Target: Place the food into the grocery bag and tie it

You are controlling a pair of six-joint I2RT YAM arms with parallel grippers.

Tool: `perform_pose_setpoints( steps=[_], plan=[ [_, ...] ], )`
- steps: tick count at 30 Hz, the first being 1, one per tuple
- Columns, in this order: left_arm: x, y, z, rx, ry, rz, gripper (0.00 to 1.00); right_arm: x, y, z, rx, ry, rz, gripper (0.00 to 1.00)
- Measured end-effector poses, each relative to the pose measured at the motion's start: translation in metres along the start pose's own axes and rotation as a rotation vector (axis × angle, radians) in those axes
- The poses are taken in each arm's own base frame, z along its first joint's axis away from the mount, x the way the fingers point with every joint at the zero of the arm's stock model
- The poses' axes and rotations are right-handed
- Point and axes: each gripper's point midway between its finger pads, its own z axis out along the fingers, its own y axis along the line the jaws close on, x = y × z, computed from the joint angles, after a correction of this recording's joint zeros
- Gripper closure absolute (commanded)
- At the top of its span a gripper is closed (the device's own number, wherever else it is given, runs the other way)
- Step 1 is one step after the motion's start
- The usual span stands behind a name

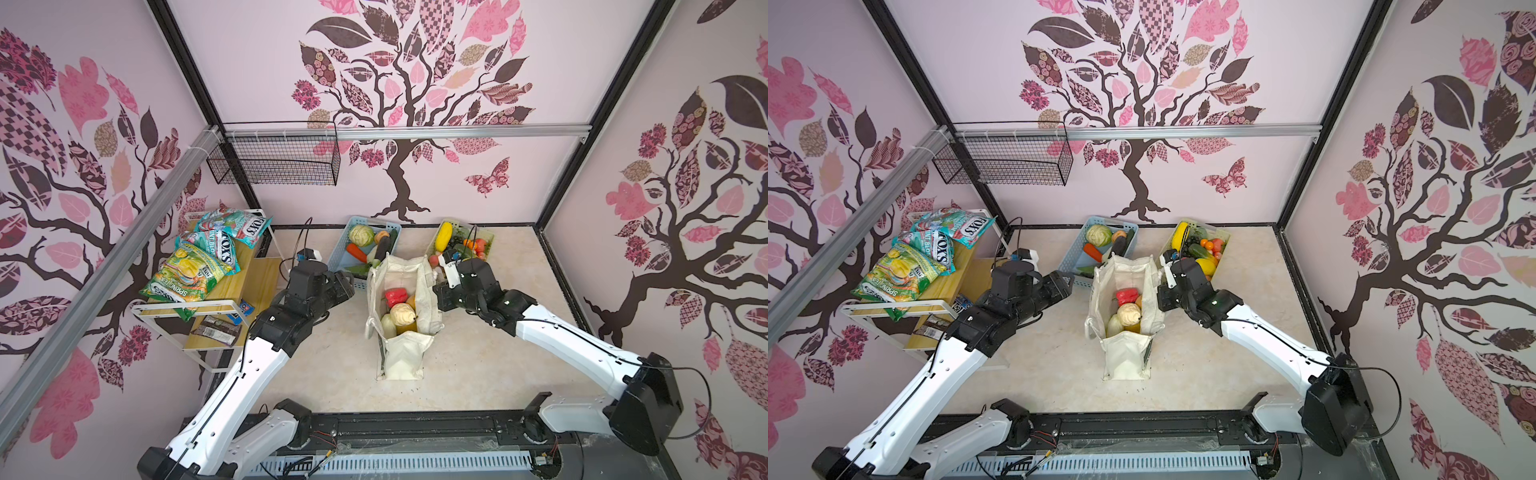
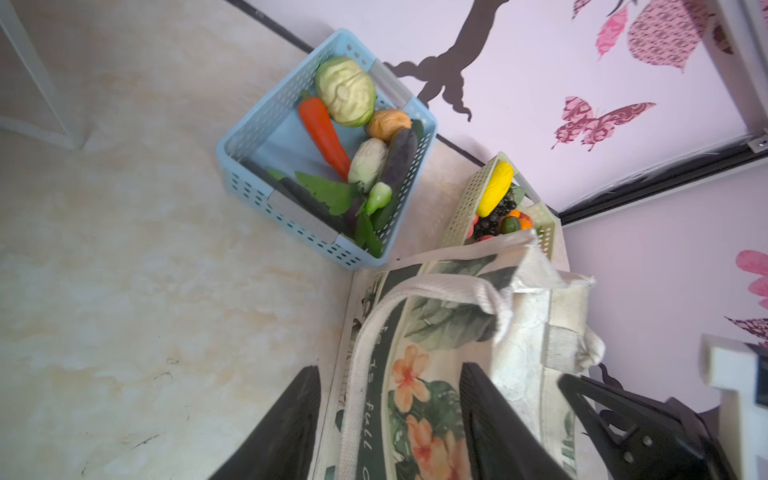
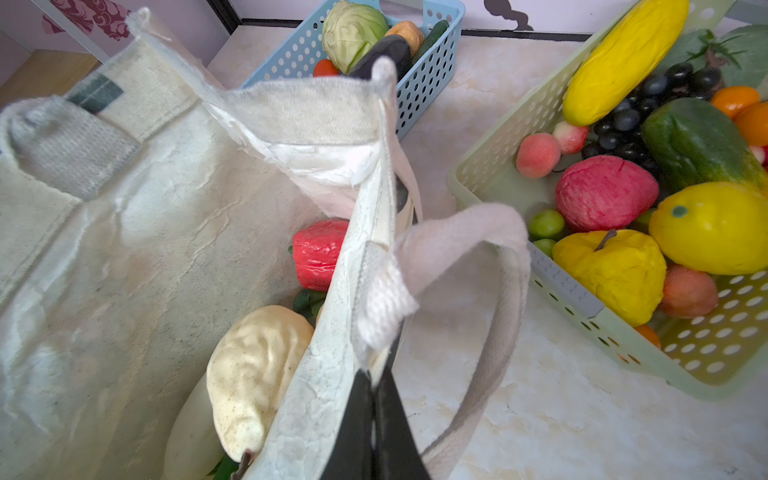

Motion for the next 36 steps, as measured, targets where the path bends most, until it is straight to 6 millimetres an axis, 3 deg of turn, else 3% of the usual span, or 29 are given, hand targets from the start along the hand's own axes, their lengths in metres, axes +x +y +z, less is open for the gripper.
perform_pose_setpoints(
  steps=[6, 10, 18, 26, 36],
  plan=[
    [0.053, 0.031, 0.039, -0.045, 0.159, -0.056, 0.46, 0.000, 0.000, 0.000, 0.000, 0.000, 0.000, 0.97],
    [0.073, 0.032, 0.055, -0.020, 0.227, -0.084, 0.45, 0.000, 0.000, 0.000, 0.000, 0.000, 0.000, 0.97],
    [0.087, 0.020, 0.082, 0.050, 0.297, -0.118, 0.45, 0.000, 0.000, 0.000, 0.000, 0.000, 0.000, 0.97],
    [0.107, 0.025, 0.103, 0.058, 0.353, -0.147, 0.45, 0.000, 0.000, 0.000, 0.000, 0.000, 0.000, 0.98],
    [0.118, 0.027, 0.118, 0.070, 0.382, -0.168, 0.62, 0.000, 0.000, 0.000, -0.001, 0.001, 0.000, 0.97]
  ],
)
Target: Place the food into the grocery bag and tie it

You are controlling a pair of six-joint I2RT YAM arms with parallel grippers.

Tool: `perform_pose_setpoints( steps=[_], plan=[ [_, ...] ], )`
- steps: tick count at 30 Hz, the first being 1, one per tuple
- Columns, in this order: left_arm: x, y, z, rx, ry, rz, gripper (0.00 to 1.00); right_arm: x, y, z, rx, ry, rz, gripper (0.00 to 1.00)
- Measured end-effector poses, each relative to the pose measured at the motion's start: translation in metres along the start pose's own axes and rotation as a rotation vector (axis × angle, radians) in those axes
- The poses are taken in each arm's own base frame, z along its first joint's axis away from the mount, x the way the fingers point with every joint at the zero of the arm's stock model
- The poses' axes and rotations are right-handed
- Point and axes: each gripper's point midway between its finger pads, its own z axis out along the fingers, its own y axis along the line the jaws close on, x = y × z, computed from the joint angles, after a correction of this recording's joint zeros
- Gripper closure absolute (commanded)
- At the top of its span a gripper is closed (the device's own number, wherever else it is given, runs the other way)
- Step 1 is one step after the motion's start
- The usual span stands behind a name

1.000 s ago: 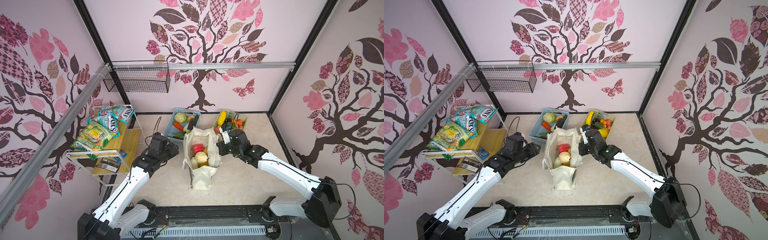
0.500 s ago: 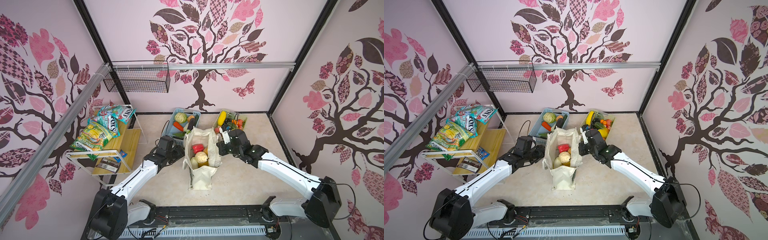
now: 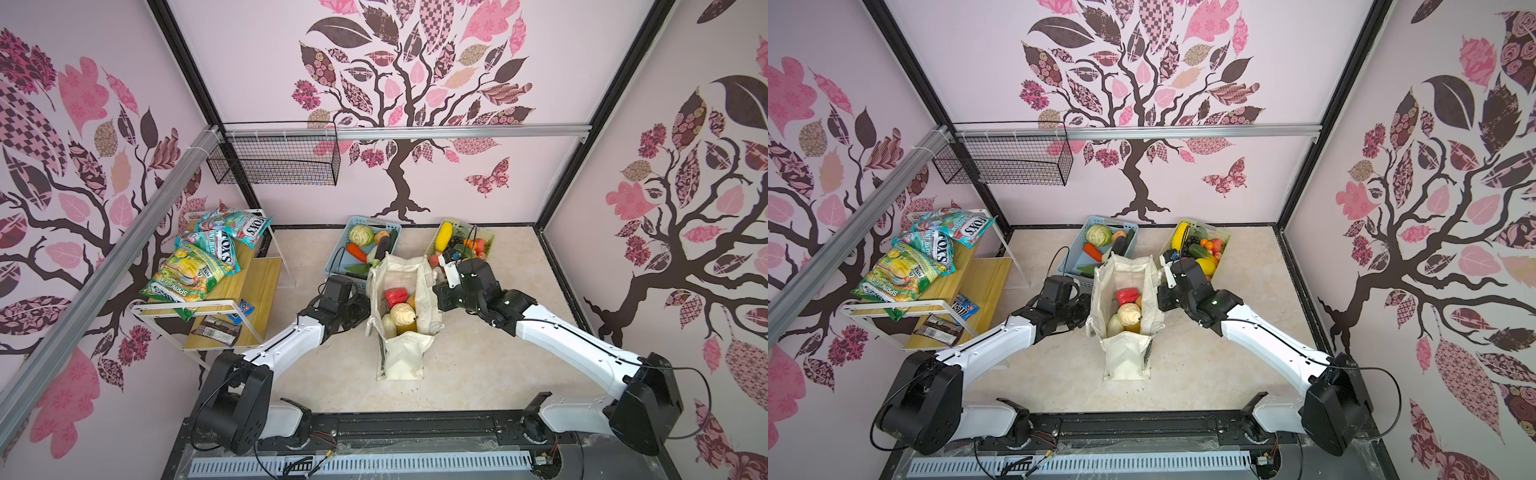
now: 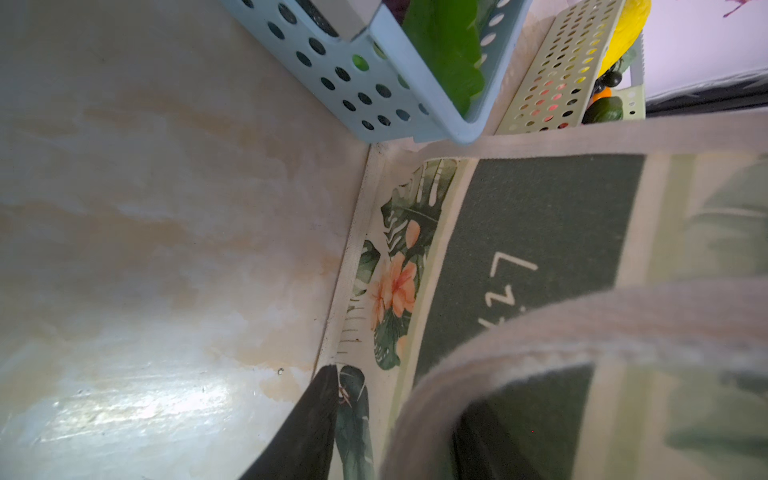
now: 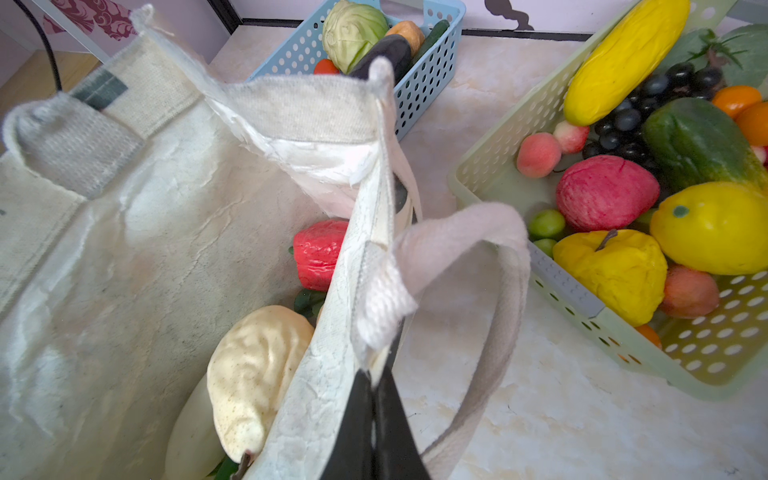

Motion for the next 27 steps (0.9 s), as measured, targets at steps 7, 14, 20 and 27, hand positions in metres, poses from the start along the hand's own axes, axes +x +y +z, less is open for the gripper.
perform_pose_setpoints(
  steps=[7, 14, 20, 27],
  plan=[
    [-0.002, 0.000, -0.003, -0.003, -0.015, -0.004, 0.79, 0.000, 0.000, 0.000, 0.001, 0.000, 0.000, 0.94],
    [-0.011, -0.002, -0.025, -0.011, -0.074, 0.013, 0.95, -0.001, -0.001, -0.002, 0.012, 0.006, -0.008, 0.90],
    [-0.019, -0.001, -0.045, -0.015, -0.118, 0.004, 0.96, -0.006, -0.010, -0.004, 0.034, 0.003, -0.003, 0.74],
    [-0.033, -0.006, -0.071, -0.020, -0.168, 0.014, 0.96, -0.022, -0.035, -0.013, 0.076, -0.015, 0.049, 0.53]
  ],
)
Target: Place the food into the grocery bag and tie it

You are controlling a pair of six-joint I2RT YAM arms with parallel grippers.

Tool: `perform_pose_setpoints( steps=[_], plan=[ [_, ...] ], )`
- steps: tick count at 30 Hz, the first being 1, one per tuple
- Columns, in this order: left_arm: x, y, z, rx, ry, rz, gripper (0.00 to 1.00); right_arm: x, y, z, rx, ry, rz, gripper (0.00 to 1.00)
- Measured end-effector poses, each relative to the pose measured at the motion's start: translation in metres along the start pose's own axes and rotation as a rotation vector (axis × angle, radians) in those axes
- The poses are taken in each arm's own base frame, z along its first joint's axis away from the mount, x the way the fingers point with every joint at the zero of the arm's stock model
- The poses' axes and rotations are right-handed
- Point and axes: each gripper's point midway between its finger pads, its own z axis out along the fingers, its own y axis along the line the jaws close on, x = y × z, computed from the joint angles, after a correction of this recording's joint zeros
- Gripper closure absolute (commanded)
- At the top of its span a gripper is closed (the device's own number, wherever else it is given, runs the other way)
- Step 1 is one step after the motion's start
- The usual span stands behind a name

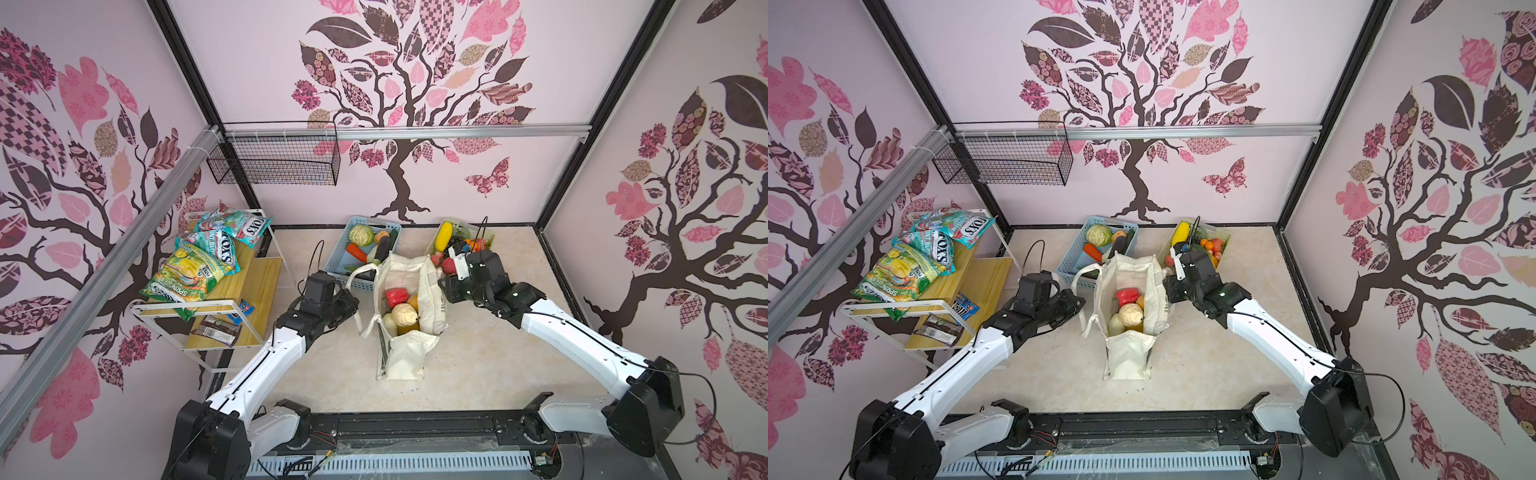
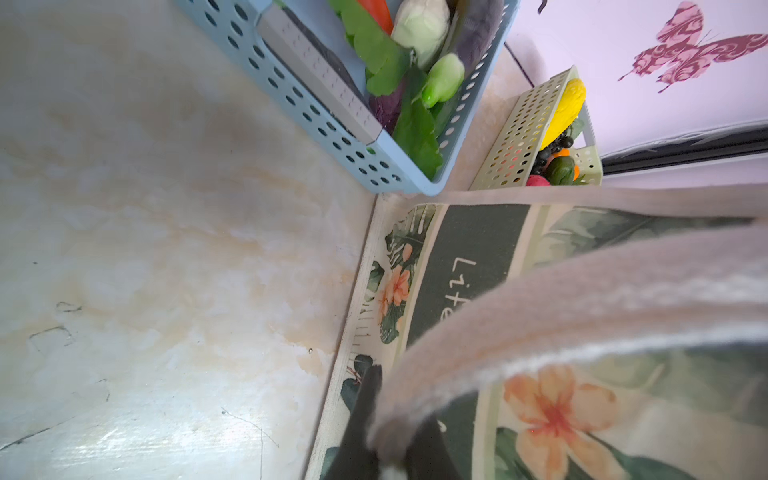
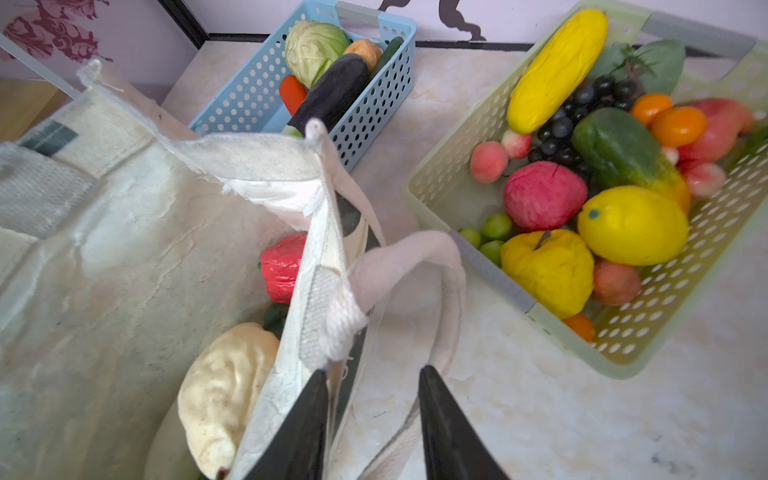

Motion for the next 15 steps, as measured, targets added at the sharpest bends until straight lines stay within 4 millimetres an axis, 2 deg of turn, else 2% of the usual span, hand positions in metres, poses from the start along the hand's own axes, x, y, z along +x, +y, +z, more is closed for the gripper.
perform_pose_setpoints(
  steps=[5, 9, 12, 15],
  plan=[
    [-0.015, -0.004, -0.012, 0.001, -0.038, 0.006, 0.96, -0.021, -0.023, -0.015, 0.031, -0.057, 0.061, 0.40],
    [-0.017, -0.005, -0.016, -0.004, -0.041, 0.012, 0.96, -0.032, -0.053, -0.020, 0.044, -0.105, 0.161, 0.36],
    [-0.019, -0.006, -0.018, -0.008, -0.043, 0.019, 0.96, -0.017, -0.075, -0.009, 0.053, -0.094, 0.243, 0.33],
    [-0.021, -0.007, -0.021, -0.012, -0.048, 0.026, 0.96, 0.014, -0.078, 0.011, 0.023, -0.023, 0.303, 0.32]
  ],
)
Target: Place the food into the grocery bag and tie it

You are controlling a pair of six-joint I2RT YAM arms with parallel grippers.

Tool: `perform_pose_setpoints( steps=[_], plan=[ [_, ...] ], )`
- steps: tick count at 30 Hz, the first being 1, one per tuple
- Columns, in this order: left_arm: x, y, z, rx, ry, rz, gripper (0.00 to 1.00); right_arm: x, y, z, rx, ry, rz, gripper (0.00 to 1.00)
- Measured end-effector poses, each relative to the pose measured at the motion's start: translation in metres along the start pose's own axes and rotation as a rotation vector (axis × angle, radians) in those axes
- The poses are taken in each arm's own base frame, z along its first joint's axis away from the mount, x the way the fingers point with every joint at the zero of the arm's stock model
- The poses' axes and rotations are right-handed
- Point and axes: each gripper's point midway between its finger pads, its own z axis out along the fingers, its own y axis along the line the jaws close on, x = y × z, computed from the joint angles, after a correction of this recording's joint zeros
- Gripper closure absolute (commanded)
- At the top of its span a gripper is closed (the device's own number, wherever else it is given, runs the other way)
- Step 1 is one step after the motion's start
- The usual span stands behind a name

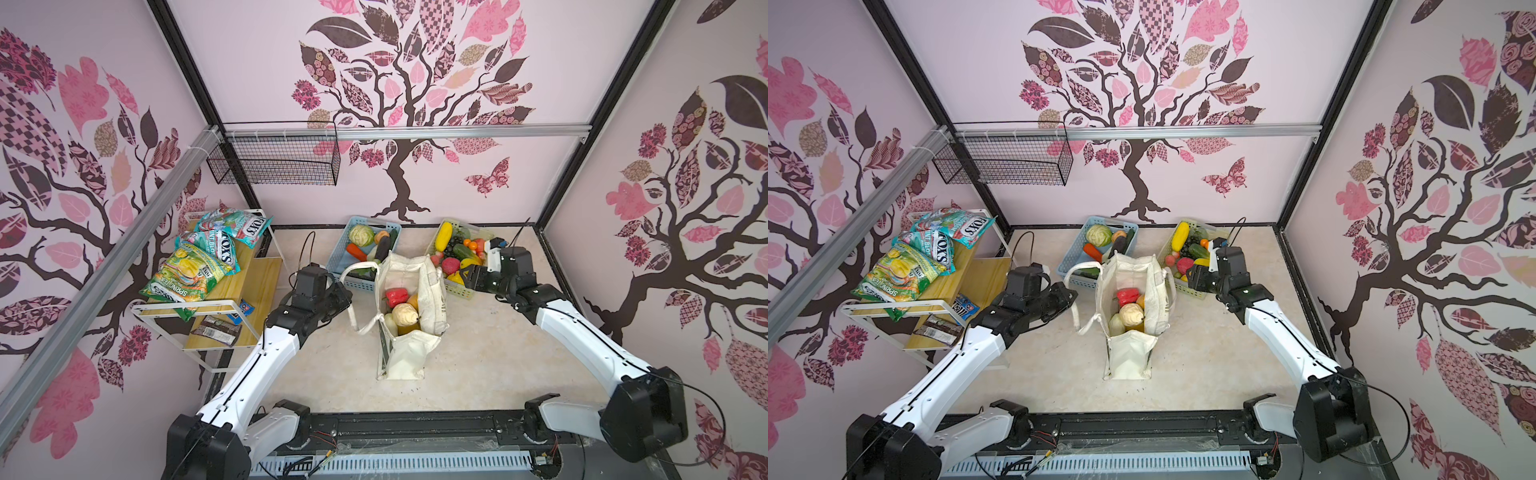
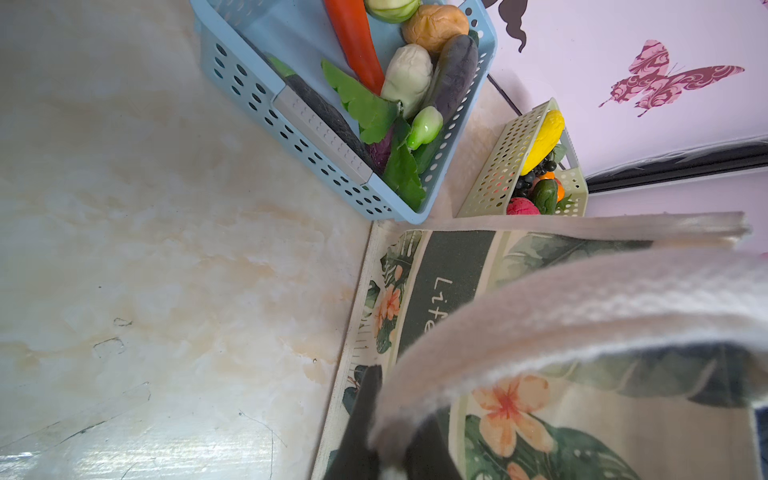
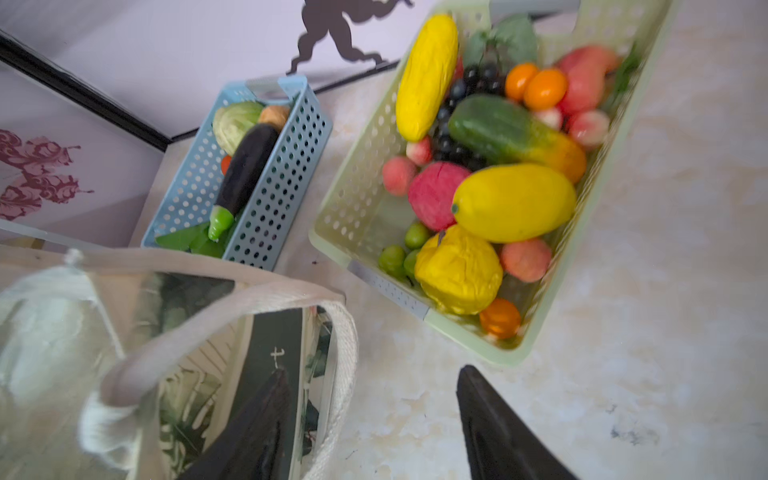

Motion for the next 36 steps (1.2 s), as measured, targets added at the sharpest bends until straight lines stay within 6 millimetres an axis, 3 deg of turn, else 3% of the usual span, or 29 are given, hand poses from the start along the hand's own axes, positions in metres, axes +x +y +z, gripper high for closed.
perform_pose_setpoints(
  steps=[5, 16, 21, 31, 36],
  plan=[
    [-0.004, -0.003, -0.006, 0.002, -0.011, 0.009, 0.95, 0.037, -0.004, 0.025, -0.058, 0.097, 0.081, 0.30],
    [-0.005, -0.004, -0.008, -0.001, -0.013, 0.020, 0.95, 0.050, 0.008, 0.056, -0.181, 0.153, 0.171, 0.35],
    [-0.007, -0.006, -0.012, 0.004, -0.019, 0.025, 0.94, 0.063, 0.007, 0.068, -0.202, 0.204, 0.204, 0.44],
    [-0.016, -0.011, -0.018, 0.016, -0.038, 0.030, 0.94, 0.070, 0.010, 0.072, -0.235, 0.223, 0.232, 0.78],
    [-0.024, -0.008, -0.023, 0.026, -0.046, 0.012, 0.93, 0.067, 0.010, 0.071, -0.233, 0.213, 0.226, 0.84]
  ],
)
